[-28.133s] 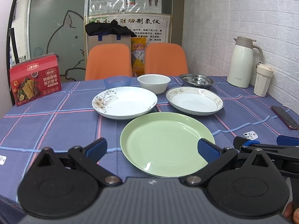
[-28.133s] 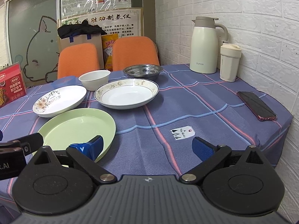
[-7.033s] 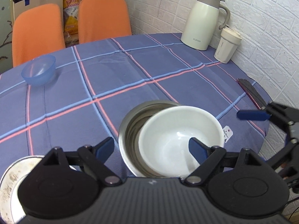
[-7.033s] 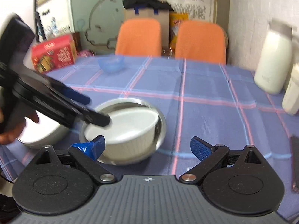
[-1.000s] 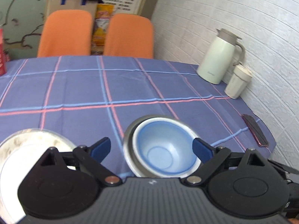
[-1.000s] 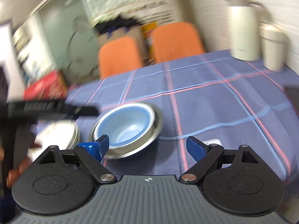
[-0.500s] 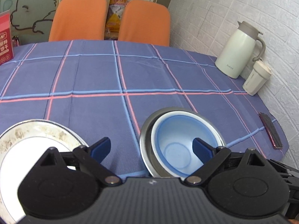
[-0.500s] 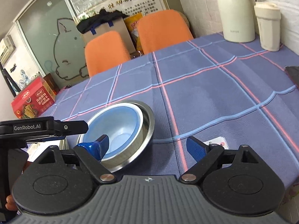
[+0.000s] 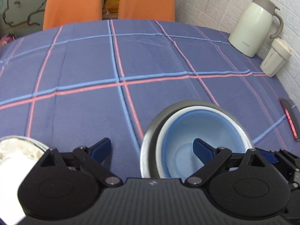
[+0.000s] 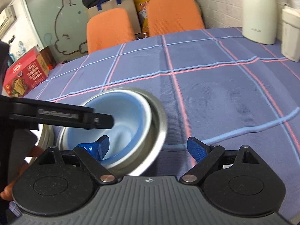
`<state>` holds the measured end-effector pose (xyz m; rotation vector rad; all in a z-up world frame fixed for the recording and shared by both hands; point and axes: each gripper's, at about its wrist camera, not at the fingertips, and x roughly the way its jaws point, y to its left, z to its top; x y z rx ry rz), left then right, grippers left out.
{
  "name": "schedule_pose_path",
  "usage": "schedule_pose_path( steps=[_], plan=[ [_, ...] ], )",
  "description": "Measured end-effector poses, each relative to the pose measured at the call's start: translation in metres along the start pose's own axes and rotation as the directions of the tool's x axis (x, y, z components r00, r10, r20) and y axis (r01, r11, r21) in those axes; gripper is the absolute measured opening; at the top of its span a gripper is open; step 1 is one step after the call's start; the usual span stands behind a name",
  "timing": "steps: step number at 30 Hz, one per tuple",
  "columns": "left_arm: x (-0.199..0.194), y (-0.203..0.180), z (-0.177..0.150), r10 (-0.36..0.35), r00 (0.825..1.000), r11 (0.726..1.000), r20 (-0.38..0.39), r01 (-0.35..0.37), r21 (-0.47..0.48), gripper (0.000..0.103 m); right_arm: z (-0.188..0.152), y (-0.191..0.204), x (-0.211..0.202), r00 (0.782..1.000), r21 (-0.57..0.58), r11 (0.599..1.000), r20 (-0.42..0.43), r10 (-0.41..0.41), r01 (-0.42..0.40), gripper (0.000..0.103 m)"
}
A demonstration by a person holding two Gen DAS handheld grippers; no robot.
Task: Organize plates and bowls
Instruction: 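Move the left gripper to the steel bowl rim and grasp it, then lift the nested bowls with the left gripper and carry them over the plates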
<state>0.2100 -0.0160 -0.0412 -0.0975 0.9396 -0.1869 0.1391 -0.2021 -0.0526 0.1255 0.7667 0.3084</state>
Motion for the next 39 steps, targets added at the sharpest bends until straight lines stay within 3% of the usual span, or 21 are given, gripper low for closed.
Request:
schedule_pose_path(
  steps=[3, 13, 19, 28, 31, 32, 34, 39],
  plan=[
    [0.003, -0.002, -0.001, 0.034, 0.999, 0.999, 0.004, -0.034, 0.026, 0.094, -0.003, 0.005, 0.004, 1.000, -0.032, 0.999, -0.001, -0.005, 0.005, 0.079],
    [-0.001, 0.000, -0.003, -0.010, 1.000, 0.999, 0.022, 0.010, 0.035, 0.094, -0.006, 0.019, 0.010, 0.996, -0.127, 0.988, 0.015, -0.086, 0.087, 0.082],
    [0.004, -0.007, -0.006, -0.035, 0.999, 0.998, 0.018, 0.034, 0.052, 0.094, -0.001, 0.027, 0.013, 0.994, -0.101, 0.989, -0.001, -0.109, 0.108, 0.082],
    [0.002, -0.009, -0.012, -0.070, 0.996, 0.995, 0.046, 0.066, 0.075, 0.093, -0.006, 0.032, 0.011, 0.998, -0.092, 0.994, 0.022, -0.059, 0.061, 0.081],
    [0.001, -0.015, -0.012, -0.102, 0.994, 0.992, 0.031, 0.099, 0.084, 0.092, -0.005, 0.042, 0.013, 1.000, -0.077, 0.997, 0.004, 0.026, -0.025, 0.081],
    [0.001, -0.017, -0.012, -0.089, 0.995, 0.992, 0.031, 0.086, 0.091, 0.084, -0.005, 0.043, 0.012, 0.999, -0.076, 0.996, 0.012, 0.041, -0.040, 0.079],
    [0.000, -0.015, -0.011, -0.110, 0.994, 0.991, 0.021, 0.108, 0.081, 0.084, -0.004, 0.038, 0.012, 0.997, -0.049, 0.996, -0.002, 0.076, -0.076, 0.081],
    [0.001, -0.010, -0.006, -0.146, 0.989, 0.985, 0.000, 0.146, 0.087, 0.082, -0.001, 0.033, 0.009, 0.998, -0.045, 0.997, 0.004, 0.068, -0.068, 0.079]
  ],
)
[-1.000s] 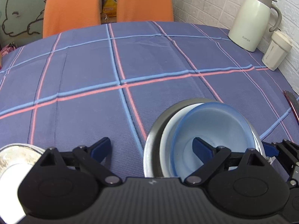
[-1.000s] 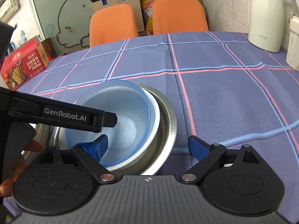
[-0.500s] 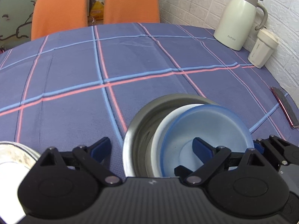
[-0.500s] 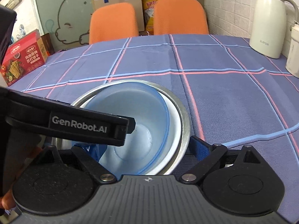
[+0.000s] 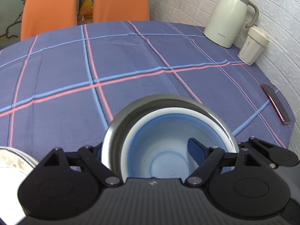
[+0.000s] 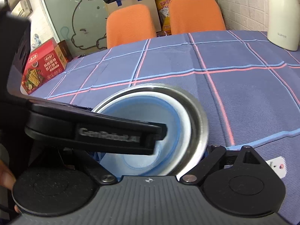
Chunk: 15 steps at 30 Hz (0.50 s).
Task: Organize plates and bowls
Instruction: 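Lift the nested bowls with the left gripper and carry them over the plates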
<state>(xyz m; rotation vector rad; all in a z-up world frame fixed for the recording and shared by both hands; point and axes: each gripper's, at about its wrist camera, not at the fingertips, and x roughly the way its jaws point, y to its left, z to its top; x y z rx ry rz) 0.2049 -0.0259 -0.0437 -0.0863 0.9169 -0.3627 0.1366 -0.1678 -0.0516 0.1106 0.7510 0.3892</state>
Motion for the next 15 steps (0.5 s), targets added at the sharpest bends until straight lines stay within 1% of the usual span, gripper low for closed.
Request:
schedule_pose_path(
  steps=[3, 6, 8, 10, 11, 12, 15],
  plan=[
    [-0.002, 0.011, 0.003, -0.038, 0.999, 0.999, -0.004, 0.038, -0.036, 0.078, 0.001, -0.008, -0.007, 0.999, 0.019, 0.999, 0.015, -0.048, 0.048, 0.079],
    [-0.003, 0.013, 0.003, -0.031, 1.000, 0.999, -0.001, 0.031, -0.040, 0.078, 0.000, -0.013, -0.005, 0.998, 0.024, 0.998, 0.005, -0.061, 0.061, 0.079],
    [-0.004, 0.011, 0.000, -0.026, 1.000, 0.999, 0.006, 0.026, -0.025, 0.076, -0.003, -0.011, -0.002, 0.998, 0.002, 0.998, 0.015, -0.062, 0.062, 0.079],
    [-0.005, 0.008, -0.003, -0.010, 1.000, 1.000, 0.018, 0.011, -0.004, 0.070, -0.005, -0.004, 0.001, 0.996, -0.045, 0.995, 0.025, -0.086, 0.087, 0.079],
    [-0.006, 0.008, -0.004, -0.004, 1.000, 1.000, 0.023, 0.004, 0.000, 0.062, -0.006, -0.001, 0.002, 0.995, -0.066, 0.993, 0.029, -0.100, 0.101, 0.078],
    [-0.006, 0.009, -0.004, -0.010, 1.000, 1.000, 0.024, 0.010, -0.007, 0.059, -0.008, 0.001, 0.003, 0.994, -0.082, 0.991, 0.031, -0.105, 0.107, 0.077],
    [-0.005, 0.009, -0.001, -0.020, 1.000, 0.999, 0.018, 0.021, -0.026, 0.057, -0.007, 0.008, 0.003, 0.998, -0.078, 0.995, 0.030, -0.054, 0.056, 0.075]
  ],
)
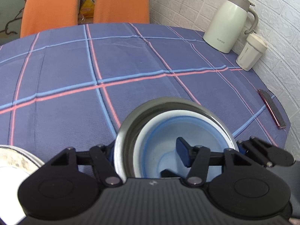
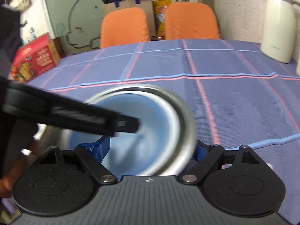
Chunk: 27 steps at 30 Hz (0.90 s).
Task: Organize plates and bowls
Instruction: 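Lift the nested bowls with the left gripper and carry them over the plates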
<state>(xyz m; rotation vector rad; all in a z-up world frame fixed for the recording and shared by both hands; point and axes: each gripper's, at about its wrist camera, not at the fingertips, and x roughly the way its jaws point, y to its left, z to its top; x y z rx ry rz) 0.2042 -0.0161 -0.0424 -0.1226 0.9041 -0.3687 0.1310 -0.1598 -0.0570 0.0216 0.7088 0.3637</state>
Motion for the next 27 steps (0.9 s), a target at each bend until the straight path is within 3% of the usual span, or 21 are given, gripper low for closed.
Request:
schedule_pose_path(
  steps=[7, 15, 21, 27],
  plan=[
    [0.003, 0.001, 0.018, -0.053, 0.998, 0.997, -0.038, 0.051, -0.053, 0.056, 0.012, 0.007, -0.006, 0.998, -0.030, 0.998, 0.011, -0.064, 0.064, 0.074],
    [-0.027, -0.004, 0.033, -0.054, 0.998, 0.998, 0.008, 0.054, -0.012, 0.056, 0.033, 0.017, -0.023, 0.996, -0.064, 0.995, 0.043, -0.073, 0.076, 0.075],
    [-0.087, 0.030, 0.019, 0.058, 0.996, 0.998, 0.066, -0.055, -0.042, 0.057, 0.041, 0.066, -0.026, 0.996, -0.131, 0.991, 0.078, 0.038, -0.028, 0.076],
    [-0.140, 0.080, -0.017, 0.198, 0.978, 0.975, 0.070, -0.189, -0.117, 0.057, 0.035, 0.122, -0.017, 0.980, -0.170, 0.969, 0.046, 0.192, -0.181, 0.076]
  ],
)
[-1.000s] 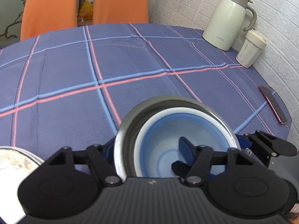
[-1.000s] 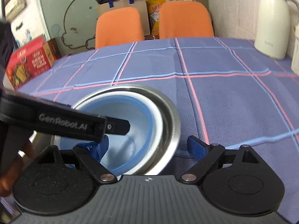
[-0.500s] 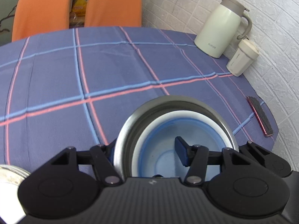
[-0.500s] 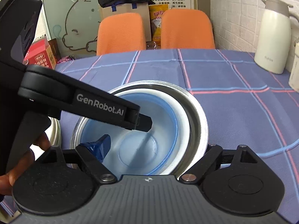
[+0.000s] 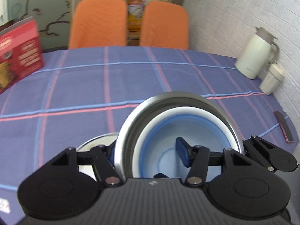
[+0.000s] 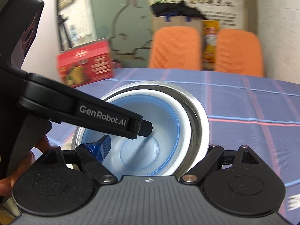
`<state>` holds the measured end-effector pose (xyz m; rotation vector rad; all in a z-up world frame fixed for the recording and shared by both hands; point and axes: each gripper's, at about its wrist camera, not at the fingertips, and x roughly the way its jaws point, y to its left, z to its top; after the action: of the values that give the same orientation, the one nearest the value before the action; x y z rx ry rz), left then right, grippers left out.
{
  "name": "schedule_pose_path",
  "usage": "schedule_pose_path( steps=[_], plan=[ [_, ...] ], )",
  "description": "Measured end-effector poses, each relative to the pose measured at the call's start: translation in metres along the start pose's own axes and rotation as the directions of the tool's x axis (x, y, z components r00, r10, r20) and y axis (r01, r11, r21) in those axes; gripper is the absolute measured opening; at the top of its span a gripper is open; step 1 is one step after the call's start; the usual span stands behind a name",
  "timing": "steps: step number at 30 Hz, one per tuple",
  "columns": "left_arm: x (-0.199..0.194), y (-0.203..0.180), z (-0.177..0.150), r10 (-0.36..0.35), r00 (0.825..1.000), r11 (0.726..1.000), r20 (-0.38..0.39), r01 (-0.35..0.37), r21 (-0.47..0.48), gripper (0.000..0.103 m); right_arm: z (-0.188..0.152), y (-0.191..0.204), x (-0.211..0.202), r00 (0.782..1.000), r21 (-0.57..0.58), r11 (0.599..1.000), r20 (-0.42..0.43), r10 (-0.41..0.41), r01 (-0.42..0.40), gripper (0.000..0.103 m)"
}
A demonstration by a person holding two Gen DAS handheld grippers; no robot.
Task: Organize plates and bowls
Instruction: 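Lift the nested bowls with the left gripper and carry them over the plates, then lower the nested bowls onto the plate stack and open the left gripper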
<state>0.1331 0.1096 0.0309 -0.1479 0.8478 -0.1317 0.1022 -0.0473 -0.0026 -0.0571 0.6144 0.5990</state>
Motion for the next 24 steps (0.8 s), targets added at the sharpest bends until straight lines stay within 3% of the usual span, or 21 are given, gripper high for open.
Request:
schedule_pose_path(
  steps=[5, 16, 18, 24],
  plan=[
    [-0.010, 0.037, -0.027, 0.036, 0.999, 0.998, -0.017, -0.037, -0.060, 0.056, -0.011, 0.028, 0.011, 0.997, -0.009, 0.998, -0.051, 0.062, -0.063, 0.076],
    [0.011, 0.063, -0.042, -0.033, 0.999, 0.991, -0.018, 0.030, -0.134, 0.057, -0.025, 0.037, 0.032, 0.990, 0.006, 0.999, -0.137, 0.032, -0.032, 0.076],
    [0.009, 0.064, -0.042, -0.043, 0.999, 0.990, 0.003, 0.043, -0.135, 0.075, -0.025, 0.035, 0.033, 0.991, 0.019, 0.999, -0.132, 0.035, -0.033, 0.075],
    [-0.009, 0.065, -0.036, 0.005, 0.995, 0.992, 0.102, 0.008, -0.125, 0.079, -0.015, 0.029, 0.020, 0.998, 0.013, 0.999, -0.055, -0.042, 0.042, 0.076]
  ],
)
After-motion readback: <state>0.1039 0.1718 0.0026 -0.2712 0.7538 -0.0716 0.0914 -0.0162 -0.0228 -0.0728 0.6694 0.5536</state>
